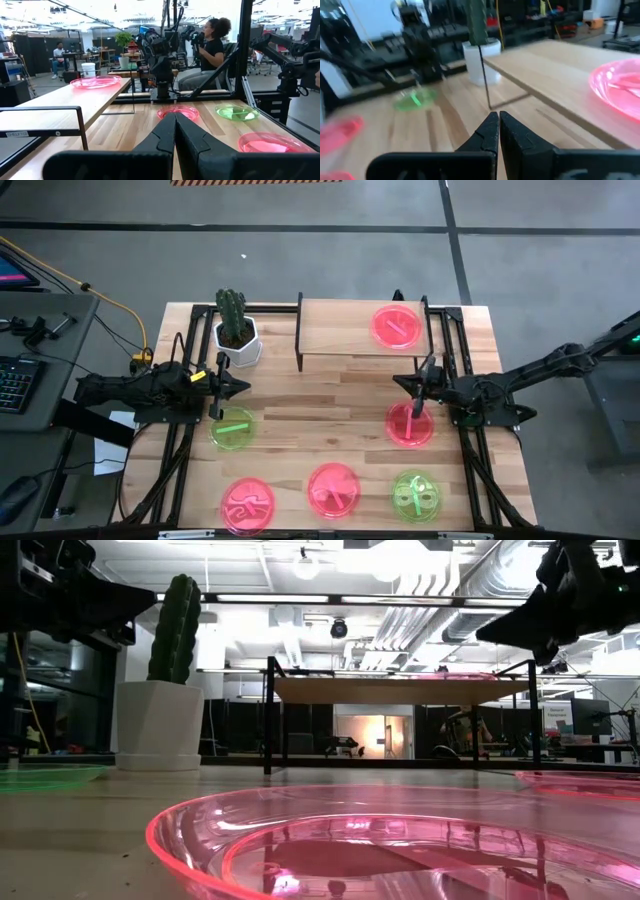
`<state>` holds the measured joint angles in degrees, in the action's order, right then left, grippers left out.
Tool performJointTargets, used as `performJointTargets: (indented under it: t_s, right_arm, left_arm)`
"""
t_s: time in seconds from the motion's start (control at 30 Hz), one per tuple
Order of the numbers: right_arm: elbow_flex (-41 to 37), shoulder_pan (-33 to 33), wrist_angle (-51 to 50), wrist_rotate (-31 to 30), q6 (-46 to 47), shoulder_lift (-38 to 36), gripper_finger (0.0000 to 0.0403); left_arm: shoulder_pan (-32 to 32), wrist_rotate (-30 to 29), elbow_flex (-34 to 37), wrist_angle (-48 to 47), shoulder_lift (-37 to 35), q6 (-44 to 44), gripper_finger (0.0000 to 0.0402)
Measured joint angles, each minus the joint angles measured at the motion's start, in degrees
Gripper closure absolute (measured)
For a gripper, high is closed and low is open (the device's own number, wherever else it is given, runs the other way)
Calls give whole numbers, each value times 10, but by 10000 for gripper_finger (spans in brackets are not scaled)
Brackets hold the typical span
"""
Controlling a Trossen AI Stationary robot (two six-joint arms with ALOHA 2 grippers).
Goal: Place and stack plates onto a shelf
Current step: Put the green plate on the shelf
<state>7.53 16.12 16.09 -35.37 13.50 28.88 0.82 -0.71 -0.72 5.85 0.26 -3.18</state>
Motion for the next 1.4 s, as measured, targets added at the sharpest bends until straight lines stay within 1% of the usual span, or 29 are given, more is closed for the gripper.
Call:
performJointTargets:
  t_s: [0.13, 0.23, 0.43, 0.5, 0.6, 0.7, 0.8, 1.03, 1.13, 1.23, 1.4]
  right_arm:
    - [4, -33, 15, 45, -9, 0, 403]
    - [5, -77, 20, 80, -32, 4, 403]
    - [5, -171, 18, 166, -44, 3, 403]
    - [5, -191, 18, 193, -49, 3, 403]
    - [6, -202, 11, 230, -47, 3, 403]
    - [6, -199, -14, 234, -45, -3, 403]
    - [6, -195, -38, 221, -46, -23, 403]
    - [7, -194, -114, 218, -45, -128, 403]
    - [7, -194, -147, 217, -36, -160, 403]
    - [7, -194, -155, 217, -34, -171, 403]
    - [7, -194, -154, 219, -34, -169, 403]
  left_arm:
    - [0, 0, 0, 1, 0, 0, 401]
    - [0, 0, 0, 1, 0, 0, 401]
    - [0, 0, 0, 0, 0, 0, 401]
    - [0, 0, 0, 0, 0, 0, 401]
    - [0, 0, 0, 0, 0, 0, 402]
    - [0, 0, 0, 0, 0, 0, 401]
    - [0, 0, 0, 0, 0, 0, 401]
    - [0, 0, 0, 0, 0, 0, 401]
    - [0, 0, 0, 0, 0, 0, 401]
    - [0, 0, 0, 0, 0, 0, 401]
    - [0, 0, 0, 0, 0, 0, 402]
